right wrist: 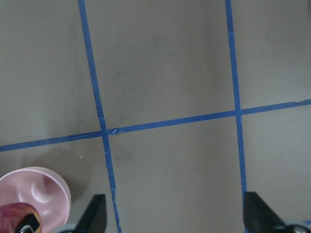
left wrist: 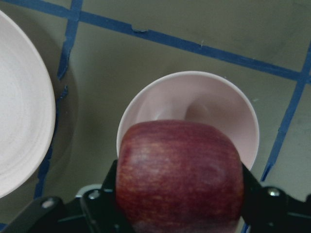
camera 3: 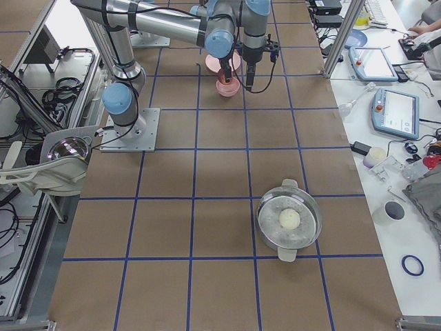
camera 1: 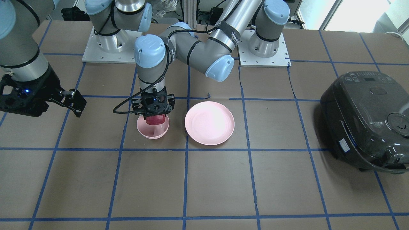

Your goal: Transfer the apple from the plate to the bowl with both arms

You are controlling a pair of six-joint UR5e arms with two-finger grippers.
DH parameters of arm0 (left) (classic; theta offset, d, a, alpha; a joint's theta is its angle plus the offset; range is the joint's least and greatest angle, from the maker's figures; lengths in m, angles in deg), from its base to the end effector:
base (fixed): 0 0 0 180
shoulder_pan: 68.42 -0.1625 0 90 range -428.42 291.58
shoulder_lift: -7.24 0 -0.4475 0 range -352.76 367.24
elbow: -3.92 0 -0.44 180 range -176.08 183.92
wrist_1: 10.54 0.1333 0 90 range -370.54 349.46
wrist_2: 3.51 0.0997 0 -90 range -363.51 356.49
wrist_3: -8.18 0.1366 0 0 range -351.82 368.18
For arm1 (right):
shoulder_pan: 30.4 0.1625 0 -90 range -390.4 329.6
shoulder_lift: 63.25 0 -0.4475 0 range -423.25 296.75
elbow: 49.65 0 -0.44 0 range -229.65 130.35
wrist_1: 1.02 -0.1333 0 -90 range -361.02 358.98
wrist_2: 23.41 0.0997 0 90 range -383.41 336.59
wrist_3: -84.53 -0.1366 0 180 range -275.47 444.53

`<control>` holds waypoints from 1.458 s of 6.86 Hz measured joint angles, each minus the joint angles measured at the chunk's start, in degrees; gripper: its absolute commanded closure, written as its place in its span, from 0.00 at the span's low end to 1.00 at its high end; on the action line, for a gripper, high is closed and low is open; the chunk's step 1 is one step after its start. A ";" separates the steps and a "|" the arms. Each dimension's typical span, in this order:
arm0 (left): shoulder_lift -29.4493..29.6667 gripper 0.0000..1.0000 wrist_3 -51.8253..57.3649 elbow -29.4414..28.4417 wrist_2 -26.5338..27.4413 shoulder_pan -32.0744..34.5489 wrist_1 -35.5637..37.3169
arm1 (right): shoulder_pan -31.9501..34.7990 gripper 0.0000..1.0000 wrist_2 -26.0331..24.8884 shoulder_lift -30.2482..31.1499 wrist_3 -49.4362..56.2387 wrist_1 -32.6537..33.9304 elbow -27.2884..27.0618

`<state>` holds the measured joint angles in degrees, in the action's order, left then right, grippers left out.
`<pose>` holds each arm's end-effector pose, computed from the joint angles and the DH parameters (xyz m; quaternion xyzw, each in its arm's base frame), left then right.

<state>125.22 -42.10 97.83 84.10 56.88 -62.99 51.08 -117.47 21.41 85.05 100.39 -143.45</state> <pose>-0.5158 -0.4879 0.1993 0.1291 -0.9902 0.0221 0.0488 0.0362 -0.5930 0.4060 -0.0704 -0.9967 0.0169 0.0369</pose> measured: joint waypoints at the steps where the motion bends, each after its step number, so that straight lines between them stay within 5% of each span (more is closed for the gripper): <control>1: 0.99 1.00 0.02 -0.01 -0.66 0.22 1.14 | -0.30 0.00 -0.32 0.09 0.00 -0.19 0.49; 2: 1.59 0.93 0.16 0.04 -0.92 0.38 1.49 | -0.37 0.00 -0.40 0.15 0.00 -0.23 0.74; 3: 1.96 0.03 0.24 0.07 -0.98 0.43 1.49 | -0.37 0.00 -0.42 0.23 0.00 -0.24 0.99; 8: 1.13 0.00 2.61 -1.32 -0.43 -0.06 0.60 | -0.19 0.00 -0.10 0.81 -0.71 -0.11 2.68; 10: -3.06 0.00 7.98 -2.53 -0.46 -2.95 -5.24 | -0.21 0.00 0.42 1.31 -1.01 0.10 3.45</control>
<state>122.16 -34.12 95.30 83.64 53.93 -68.23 50.87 -117.05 22.72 84.05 100.48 -140.00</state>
